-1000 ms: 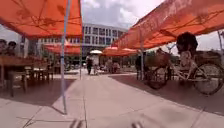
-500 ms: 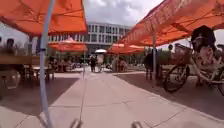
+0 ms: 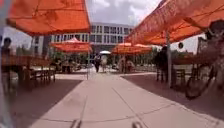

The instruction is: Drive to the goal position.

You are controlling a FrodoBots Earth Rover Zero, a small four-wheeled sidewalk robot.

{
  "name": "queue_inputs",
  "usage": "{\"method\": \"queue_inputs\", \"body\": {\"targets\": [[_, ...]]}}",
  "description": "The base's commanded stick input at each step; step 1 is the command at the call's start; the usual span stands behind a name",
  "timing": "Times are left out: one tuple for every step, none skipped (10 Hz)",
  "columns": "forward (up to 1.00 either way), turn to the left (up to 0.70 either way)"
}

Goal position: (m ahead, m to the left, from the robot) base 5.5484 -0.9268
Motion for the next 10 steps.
{"method": "queue_inputs", "body": {"targets": [[0.85,-0.01],[0.85,-0.01],[0.85,-0.01],[0.85,0.00],[0.85,0.17],[0.85,0.29],[0.85,0.33],[0.85,0.13],[0.85,0.01],[0.85,-0.01]]}}
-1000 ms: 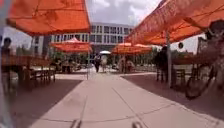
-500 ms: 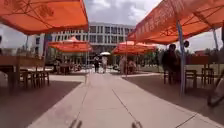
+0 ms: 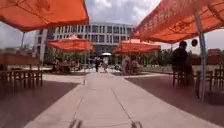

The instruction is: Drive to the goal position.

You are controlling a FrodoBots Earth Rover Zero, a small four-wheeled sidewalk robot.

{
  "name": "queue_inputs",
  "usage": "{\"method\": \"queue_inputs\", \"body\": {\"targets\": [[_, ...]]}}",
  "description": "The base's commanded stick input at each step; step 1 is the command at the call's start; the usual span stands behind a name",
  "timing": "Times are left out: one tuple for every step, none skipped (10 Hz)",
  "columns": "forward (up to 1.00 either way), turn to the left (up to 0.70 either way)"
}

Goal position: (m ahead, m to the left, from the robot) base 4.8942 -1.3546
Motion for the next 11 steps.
{"method": "queue_inputs", "body": {"targets": [[0.85,-0.01],[0.85,-0.01],[0.85,-0.01],[0.85,-0.01],[0.85,-0.01],[0.85,-0.01],[0.85,-0.01],[0.85,-0.01],[0.85,-0.01],[0.85,-0.01],[0.85,-0.01]]}}
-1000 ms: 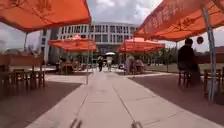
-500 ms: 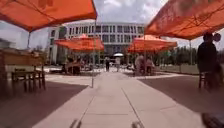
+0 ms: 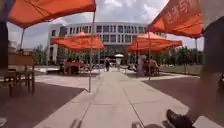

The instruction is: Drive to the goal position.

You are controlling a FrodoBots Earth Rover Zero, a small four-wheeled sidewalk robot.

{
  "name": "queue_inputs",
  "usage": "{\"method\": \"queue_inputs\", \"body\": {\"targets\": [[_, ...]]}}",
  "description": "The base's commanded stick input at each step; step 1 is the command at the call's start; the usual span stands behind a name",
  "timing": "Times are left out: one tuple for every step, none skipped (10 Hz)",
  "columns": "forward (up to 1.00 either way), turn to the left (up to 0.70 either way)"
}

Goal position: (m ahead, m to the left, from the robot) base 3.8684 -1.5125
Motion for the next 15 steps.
{"method": "queue_inputs", "body": {"targets": [[0.85,-0.01],[0.85,-0.01],[0.85,-0.01],[0.85,-0.01],[0.85,-0.01],[0.85,-0.24],[0.85,-0.31],[0.85,-0.12],[0.85,-0.01],[0.85,-0.01],[0.85,-0.01],[0.85,-0.01],[0.85,-0.01],[0.85,-0.01],[0.85,-0.01]]}}
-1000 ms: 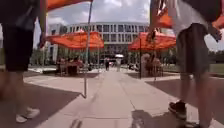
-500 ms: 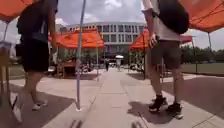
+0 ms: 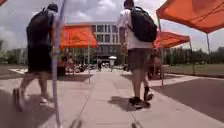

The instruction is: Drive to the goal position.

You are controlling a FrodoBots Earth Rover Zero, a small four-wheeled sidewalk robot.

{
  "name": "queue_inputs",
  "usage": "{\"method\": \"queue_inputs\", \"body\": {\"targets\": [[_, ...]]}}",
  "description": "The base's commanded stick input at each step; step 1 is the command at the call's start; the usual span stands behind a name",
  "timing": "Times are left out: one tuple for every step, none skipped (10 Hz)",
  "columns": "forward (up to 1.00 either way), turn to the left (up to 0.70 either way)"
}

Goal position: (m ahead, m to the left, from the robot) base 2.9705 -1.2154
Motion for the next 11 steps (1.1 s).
{"method": "queue_inputs", "body": {"targets": [[0.85,-0.01],[0.85,-0.01],[0.85,-0.01],[0.85,-0.01],[0.85,-0.01],[0.85,-0.01],[0.85,0.01],[0.85,0.02],[0.85,0.01],[0.85,0.02],[0.85,0.02]]}}
